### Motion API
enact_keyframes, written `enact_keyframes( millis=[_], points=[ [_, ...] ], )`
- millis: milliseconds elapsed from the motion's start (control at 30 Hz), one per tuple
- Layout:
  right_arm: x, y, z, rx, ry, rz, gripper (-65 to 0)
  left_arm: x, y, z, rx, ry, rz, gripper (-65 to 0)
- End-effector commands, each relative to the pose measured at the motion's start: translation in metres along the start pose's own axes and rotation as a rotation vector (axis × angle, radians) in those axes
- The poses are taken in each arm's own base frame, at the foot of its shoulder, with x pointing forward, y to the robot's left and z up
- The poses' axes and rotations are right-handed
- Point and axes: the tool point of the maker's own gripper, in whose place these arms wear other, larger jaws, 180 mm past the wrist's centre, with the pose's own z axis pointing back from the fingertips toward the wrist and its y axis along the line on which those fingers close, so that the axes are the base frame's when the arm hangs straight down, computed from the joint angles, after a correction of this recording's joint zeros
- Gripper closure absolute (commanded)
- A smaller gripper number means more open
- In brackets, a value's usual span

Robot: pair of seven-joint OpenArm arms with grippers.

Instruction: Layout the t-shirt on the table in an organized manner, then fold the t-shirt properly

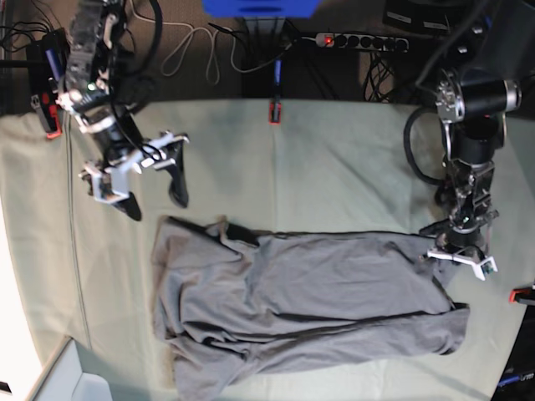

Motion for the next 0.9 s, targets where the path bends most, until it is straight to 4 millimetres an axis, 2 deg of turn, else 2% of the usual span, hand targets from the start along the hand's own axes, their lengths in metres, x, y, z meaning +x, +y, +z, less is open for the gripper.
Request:
enact_keyframes(
  millis=[0, 133, 367, 500, 667, 733, 767, 867],
  points=[
    [0.01, -0.002, -0.008, 0.015, -0.018, 0.011, -50.0, 0.027, 0.002, -0.003, 0.001, -0.065, 0.004, 0.0],
    [0.003, -0.01, -0.04, 0.025, 0.037, -0.017, -50.1, 0.022, 0.006, 0.0, 0.003, -0.068, -0.005, 0.0],
    [-0.012, -0.029, -0.084, 0.038, 0.106, -0.078, -50.3, 0.044, 0.008, 0.02, -0.026, -0.177, -0.045, 0.0],
    [-0.026, -0.038, -0.1, 0.037, 0.149, -0.124, -50.2, 0.047, 0.007, 0.03, -0.041, -0.189, -0.062, 0.0],
    [-0.038, -0.048, -0.107, 0.033, 0.195, -0.146, -50.2, 0.046, 0.033, 0.032, 0.016, -0.186, 0.01, -0.3],
    [-0.042, -0.049, -0.108, 0.032, 0.205, -0.159, -50.1, 0.045, 0.029, 0.028, 0.012, -0.173, 0.011, -3.9],
    [-0.043, -0.049, -0.108, 0.031, 0.209, -0.161, -50.1, 0.045, 0.027, 0.025, 0.01, -0.168, 0.014, -8.0],
    [-0.047, -0.046, -0.107, 0.037, 0.217, -0.163, -49.9, 0.031, 0.027, 0.018, 0.022, -0.116, 0.025, -23.3]
  ],
)
